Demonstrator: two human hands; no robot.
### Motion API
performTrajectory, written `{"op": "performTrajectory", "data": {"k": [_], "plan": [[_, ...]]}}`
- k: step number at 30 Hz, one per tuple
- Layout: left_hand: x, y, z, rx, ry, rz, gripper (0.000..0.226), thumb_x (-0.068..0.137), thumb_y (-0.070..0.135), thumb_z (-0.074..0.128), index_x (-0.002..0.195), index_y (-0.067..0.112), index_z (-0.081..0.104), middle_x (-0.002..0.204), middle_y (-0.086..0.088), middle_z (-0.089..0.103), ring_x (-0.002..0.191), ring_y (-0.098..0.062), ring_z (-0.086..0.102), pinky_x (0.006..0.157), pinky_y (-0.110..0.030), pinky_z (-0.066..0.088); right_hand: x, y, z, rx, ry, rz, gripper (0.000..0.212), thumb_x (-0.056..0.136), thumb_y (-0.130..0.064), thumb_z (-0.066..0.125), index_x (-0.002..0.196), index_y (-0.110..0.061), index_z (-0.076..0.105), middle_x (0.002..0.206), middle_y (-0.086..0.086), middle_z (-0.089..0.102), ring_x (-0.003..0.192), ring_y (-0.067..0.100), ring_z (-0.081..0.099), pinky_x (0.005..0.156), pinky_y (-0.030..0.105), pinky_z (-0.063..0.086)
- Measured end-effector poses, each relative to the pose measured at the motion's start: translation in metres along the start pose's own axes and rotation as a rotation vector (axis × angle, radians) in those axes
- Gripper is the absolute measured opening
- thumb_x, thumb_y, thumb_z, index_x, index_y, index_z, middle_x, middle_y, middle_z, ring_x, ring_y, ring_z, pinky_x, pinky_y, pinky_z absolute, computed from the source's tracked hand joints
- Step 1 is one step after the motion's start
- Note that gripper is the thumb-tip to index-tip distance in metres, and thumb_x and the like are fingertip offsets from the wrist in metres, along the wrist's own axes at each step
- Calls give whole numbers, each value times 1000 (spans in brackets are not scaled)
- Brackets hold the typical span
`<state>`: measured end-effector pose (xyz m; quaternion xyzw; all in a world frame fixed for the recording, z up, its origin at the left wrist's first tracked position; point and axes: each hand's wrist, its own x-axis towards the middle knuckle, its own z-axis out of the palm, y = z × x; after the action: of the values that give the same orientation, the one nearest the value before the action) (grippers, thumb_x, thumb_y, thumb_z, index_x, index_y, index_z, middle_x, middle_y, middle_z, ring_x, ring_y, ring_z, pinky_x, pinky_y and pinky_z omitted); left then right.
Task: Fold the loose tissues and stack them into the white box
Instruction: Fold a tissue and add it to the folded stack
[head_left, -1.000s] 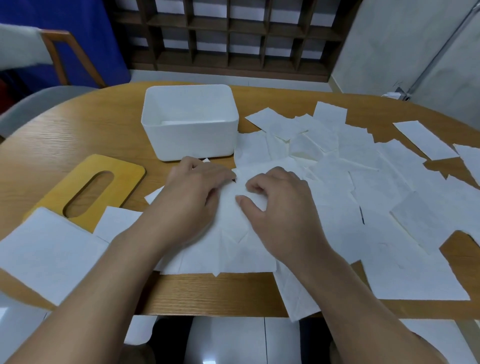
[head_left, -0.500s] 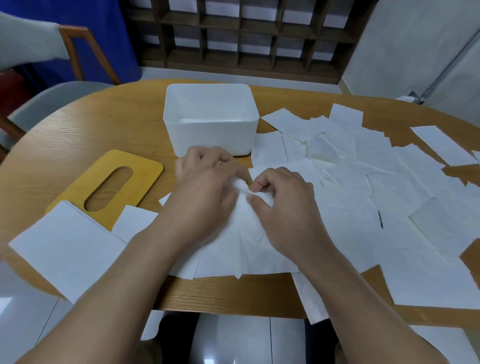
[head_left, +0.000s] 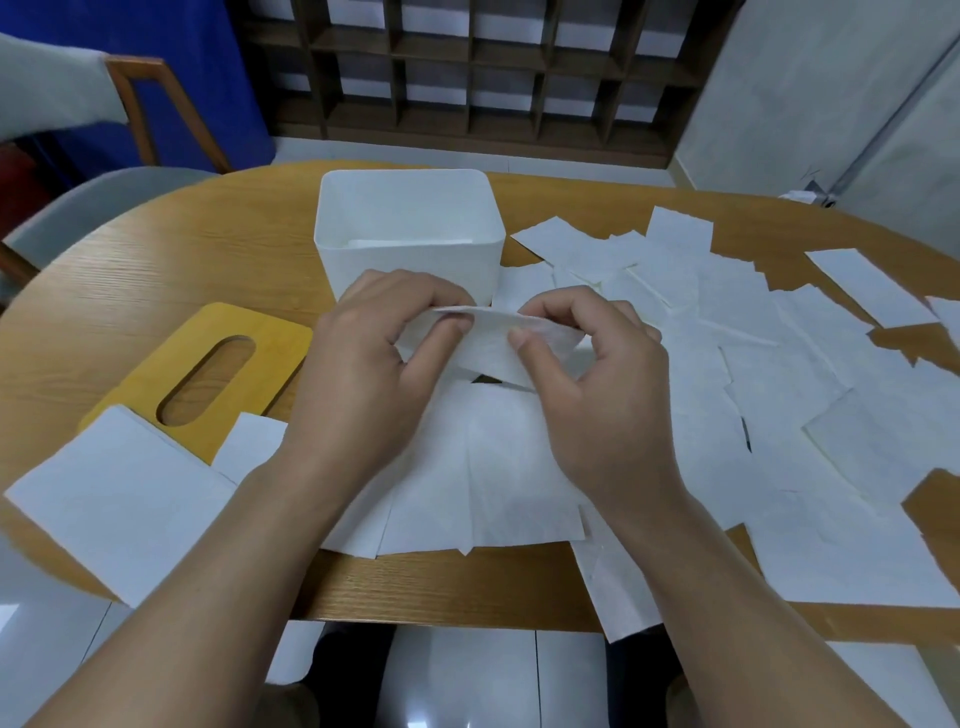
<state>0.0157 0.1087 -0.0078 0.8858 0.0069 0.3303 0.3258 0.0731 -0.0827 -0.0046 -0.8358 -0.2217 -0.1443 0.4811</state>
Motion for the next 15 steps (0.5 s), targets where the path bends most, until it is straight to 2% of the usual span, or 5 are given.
{"op": "performTrajectory", "data": {"k": [3,6,8,11,15], "plan": [[1,7,1,-71,31,-37,10,106,17,72,111,19,80,109,11,77,105,-10,68,88,-31,54,1,6,-13,58,-6,19,6,105,-31,72,108,-31,77,101,-26,71,107,6,64,94,49,55],[2,16,5,-176,-1,-111,9,106,21,73,109,21,81,106,16,78,103,-7,70,79,-22,53,2,7,-32,128,-36,26,10,108,-25,70,105,-26,80,96,-11,76,100,12,69,82,34,57],[1,24,10,-289,-43,-192,7,105,22,75,106,24,82,101,17,79,99,-8,73,74,-27,57,0,9,-46,126,-50,39,11,107,-24,71,103,-26,80,89,-8,74,88,12,67,72,24,52],[-1,34,19,-387,-130,-256,8,105,24,76,100,27,82,99,18,80,92,-10,76,73,-35,61,-2,17,-65,88,-56,62,10,105,-25,72,100,-28,80,78,-3,68,72,18,60,64,33,49],[-4,39,32,-380,-243,-281,9,103,32,77,95,31,81,93,13,80,80,-16,75,70,-43,62,-6,33,-89,37,-81,117,10,102,-27,76,93,-25,79,72,-2,62,67,17,55,59,23,46]]}}
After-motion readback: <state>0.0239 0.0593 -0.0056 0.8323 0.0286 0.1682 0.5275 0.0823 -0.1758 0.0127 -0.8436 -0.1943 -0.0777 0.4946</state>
